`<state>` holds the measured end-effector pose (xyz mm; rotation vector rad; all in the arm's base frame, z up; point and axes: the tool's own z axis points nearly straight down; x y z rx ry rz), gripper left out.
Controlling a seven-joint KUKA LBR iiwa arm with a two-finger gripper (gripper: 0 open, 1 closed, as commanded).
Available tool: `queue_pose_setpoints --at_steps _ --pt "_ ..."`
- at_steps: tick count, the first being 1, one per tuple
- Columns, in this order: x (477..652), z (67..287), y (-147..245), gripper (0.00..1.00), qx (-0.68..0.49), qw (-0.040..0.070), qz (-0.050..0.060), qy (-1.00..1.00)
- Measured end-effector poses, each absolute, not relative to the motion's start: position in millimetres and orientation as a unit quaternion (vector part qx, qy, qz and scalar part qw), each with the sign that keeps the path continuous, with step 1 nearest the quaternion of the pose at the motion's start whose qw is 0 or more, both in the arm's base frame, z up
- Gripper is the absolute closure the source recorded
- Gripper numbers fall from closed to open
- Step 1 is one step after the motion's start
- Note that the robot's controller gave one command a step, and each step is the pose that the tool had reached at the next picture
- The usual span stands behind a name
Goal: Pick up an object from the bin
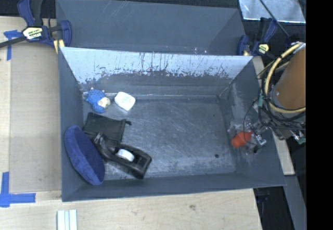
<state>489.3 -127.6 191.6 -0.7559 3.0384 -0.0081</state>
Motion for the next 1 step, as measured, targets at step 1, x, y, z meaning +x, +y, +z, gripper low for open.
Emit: queue_pose_setpoints --at_steps 1 --pt "507.3 260.3 -131.4 1.00 -0.247 0.006 -0.003 0.969"
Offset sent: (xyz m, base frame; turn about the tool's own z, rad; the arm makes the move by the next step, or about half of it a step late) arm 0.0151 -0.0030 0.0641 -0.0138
